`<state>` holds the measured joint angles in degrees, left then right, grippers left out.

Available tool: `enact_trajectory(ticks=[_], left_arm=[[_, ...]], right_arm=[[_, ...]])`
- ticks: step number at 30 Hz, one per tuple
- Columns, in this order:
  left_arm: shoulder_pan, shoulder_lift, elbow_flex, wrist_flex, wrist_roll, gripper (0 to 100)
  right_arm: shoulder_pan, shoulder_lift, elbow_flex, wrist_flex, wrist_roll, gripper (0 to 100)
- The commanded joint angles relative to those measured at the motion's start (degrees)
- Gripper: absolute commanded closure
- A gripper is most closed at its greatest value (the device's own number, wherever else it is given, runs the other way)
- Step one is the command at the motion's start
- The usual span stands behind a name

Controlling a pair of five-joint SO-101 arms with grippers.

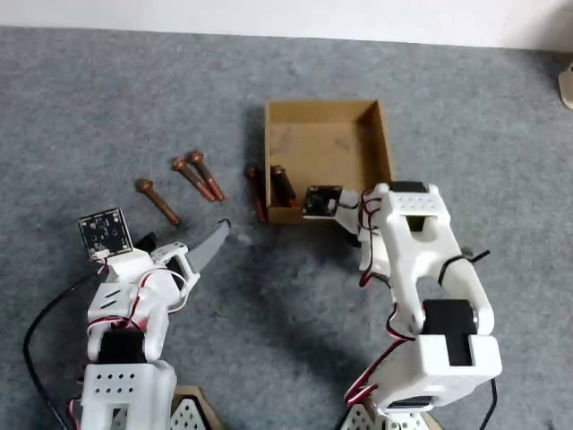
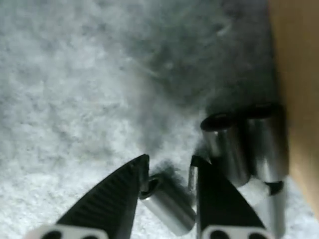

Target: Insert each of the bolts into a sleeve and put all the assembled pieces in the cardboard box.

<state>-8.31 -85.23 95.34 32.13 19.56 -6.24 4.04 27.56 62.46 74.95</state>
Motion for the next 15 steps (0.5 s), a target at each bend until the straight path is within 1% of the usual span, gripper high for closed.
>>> enact_trajectory(ticks=[1,4,6,11,15], left_arm=[[-0.5,-0.6,-3.1,0.2,-0.4,55],[-0.5,-0.6,-3.0,0.2,-0.4,55],[-0.5,-0.6,-3.0,0.2,-0.4,55],[-0.5,-0.6,-3.0,0.2,-0.4,55],[-0.5,-0.6,-3.0,0.2,-0.4,55]], right_arm=[[-1.5,-3.1,-3.4,1.3,-2.6,86.7],[-3.3,-6.7,-4.1,6.5,-2.6,86.7],[-4.3,-8.6,-4.2,8.0,-2.6,86.7],[-4.6,-9.9,-4.2,8.0,-2.6,86.7],[-4.4,-7.9,-4.3,7.9,-2.5,86.7]])
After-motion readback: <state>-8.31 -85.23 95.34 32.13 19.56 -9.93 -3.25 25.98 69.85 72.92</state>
